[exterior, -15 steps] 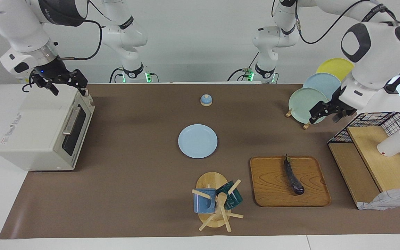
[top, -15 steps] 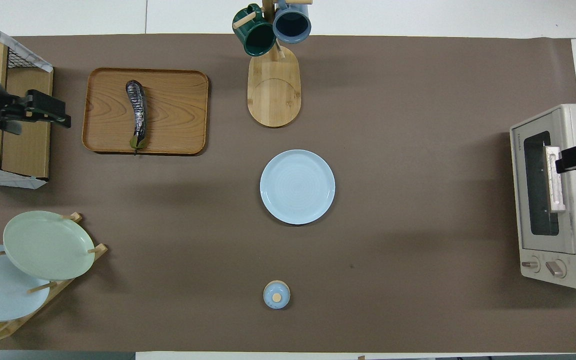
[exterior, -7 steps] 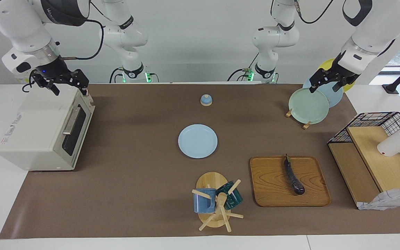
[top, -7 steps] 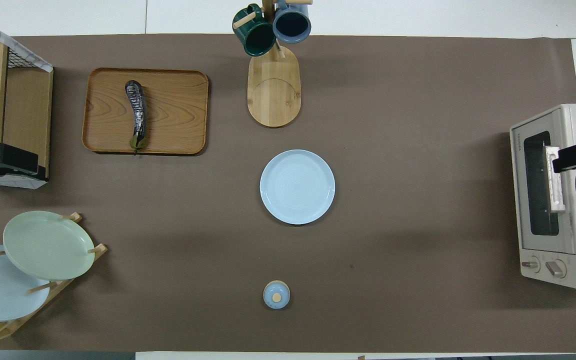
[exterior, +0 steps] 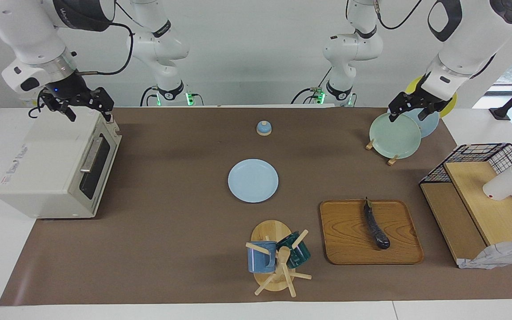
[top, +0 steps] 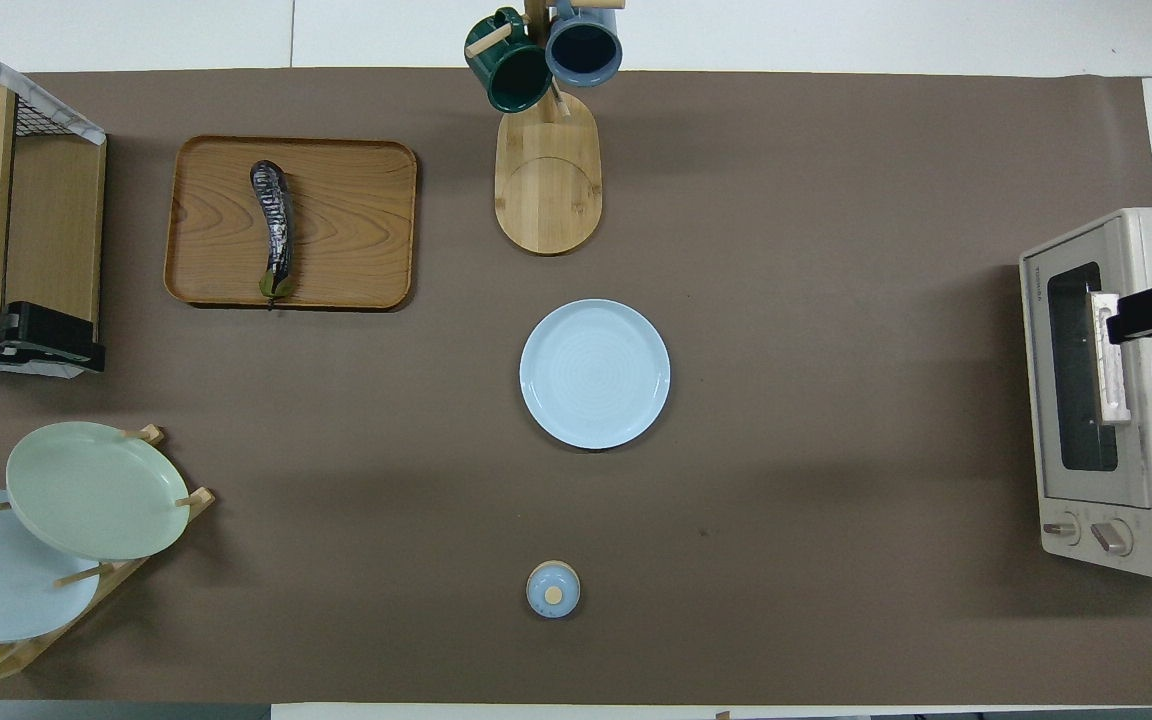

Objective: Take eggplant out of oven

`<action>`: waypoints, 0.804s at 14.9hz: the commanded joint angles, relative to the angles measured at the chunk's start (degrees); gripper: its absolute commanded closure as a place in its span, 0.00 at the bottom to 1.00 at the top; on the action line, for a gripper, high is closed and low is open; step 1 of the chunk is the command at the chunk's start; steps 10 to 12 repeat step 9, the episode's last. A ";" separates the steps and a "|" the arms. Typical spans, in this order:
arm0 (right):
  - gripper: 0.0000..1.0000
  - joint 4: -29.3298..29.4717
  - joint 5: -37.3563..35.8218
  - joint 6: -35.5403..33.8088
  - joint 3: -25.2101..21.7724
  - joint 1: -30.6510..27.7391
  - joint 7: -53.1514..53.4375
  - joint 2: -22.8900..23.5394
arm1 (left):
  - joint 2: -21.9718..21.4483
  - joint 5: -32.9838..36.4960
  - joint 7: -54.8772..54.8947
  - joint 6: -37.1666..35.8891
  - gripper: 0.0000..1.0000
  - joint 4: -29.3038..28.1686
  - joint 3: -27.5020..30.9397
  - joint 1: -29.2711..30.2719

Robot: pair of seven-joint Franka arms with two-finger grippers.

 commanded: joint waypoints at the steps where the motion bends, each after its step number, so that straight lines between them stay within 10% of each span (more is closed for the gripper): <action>1: 0.00 1.02 -0.77 -1.16 0.36 -0.17 0.56 0.17 | 0.98 2.72 0.82 -1.56 0.00 2.38 -1.83 1.23; 12: 0.00 1.02 -0.77 -1.08 0.36 -0.08 0.56 0.17 | 0.98 2.55 0.65 -1.20 0.00 2.47 -2.62 2.20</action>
